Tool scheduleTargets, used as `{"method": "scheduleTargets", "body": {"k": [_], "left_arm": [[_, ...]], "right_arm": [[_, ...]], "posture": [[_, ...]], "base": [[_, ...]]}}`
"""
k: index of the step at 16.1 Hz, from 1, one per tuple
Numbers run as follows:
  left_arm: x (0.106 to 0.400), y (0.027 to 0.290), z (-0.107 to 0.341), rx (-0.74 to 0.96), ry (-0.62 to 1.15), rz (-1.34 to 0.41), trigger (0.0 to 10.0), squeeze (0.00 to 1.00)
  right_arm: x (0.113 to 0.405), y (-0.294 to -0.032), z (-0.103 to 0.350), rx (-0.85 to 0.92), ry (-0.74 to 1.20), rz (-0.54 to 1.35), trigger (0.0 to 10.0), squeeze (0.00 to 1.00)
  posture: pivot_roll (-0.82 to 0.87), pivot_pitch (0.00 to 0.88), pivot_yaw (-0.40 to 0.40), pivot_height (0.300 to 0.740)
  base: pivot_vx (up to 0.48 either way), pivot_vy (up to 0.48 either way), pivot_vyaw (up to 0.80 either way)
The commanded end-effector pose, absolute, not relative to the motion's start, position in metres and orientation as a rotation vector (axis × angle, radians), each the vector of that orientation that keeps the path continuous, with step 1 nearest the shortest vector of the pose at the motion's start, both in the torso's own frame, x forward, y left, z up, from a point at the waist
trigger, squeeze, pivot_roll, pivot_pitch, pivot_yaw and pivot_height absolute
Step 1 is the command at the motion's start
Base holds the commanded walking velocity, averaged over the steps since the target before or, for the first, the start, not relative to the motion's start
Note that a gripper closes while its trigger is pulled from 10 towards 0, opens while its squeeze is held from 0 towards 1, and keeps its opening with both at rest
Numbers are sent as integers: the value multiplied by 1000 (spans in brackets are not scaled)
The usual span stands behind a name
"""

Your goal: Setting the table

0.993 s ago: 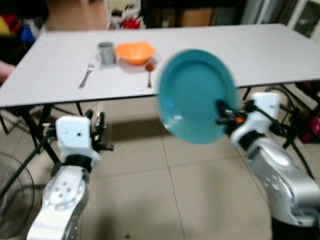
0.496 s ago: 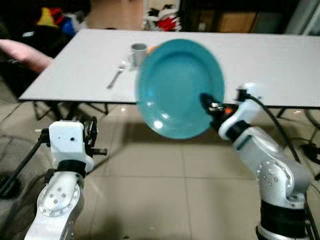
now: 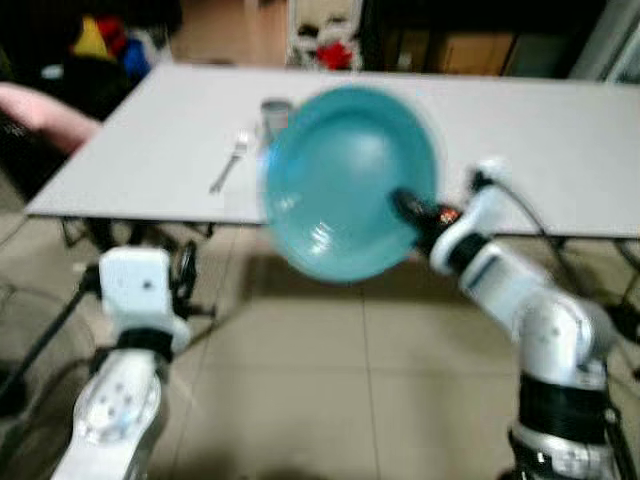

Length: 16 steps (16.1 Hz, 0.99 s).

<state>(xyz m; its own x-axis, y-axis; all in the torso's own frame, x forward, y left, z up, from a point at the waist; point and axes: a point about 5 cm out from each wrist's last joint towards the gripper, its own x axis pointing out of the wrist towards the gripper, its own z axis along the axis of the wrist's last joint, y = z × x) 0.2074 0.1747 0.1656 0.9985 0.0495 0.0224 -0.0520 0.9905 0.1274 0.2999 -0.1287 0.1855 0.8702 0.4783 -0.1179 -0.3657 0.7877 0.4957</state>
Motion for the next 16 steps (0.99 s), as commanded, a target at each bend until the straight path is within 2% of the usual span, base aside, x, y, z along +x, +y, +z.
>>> {"method": "scheduleTargets", "body": {"k": [1,6,9,16], "left_arm": [[206,171,166,126,-16,36,10000,0],[201,173,162,118,4,47,10000,0],[199,173,161,118,10,48,10000,0],[198,167,160,130,18,-20,10000,0]], "right_arm": [[299,-137,188,471,236,450,10000,0],[291,-129,176,472,332,515,10000,0],[285,-128,168,473,366,519,10000,0],[280,-136,164,516,392,481,10000,0]], "posture": [[-41,28,-10,740],[-36,31,-20,740],[-34,30,-21,740],[-38,25,-11,740]], "base": [[345,0,0],[346,0,0],[346,0,800],[346,0,0]]}}
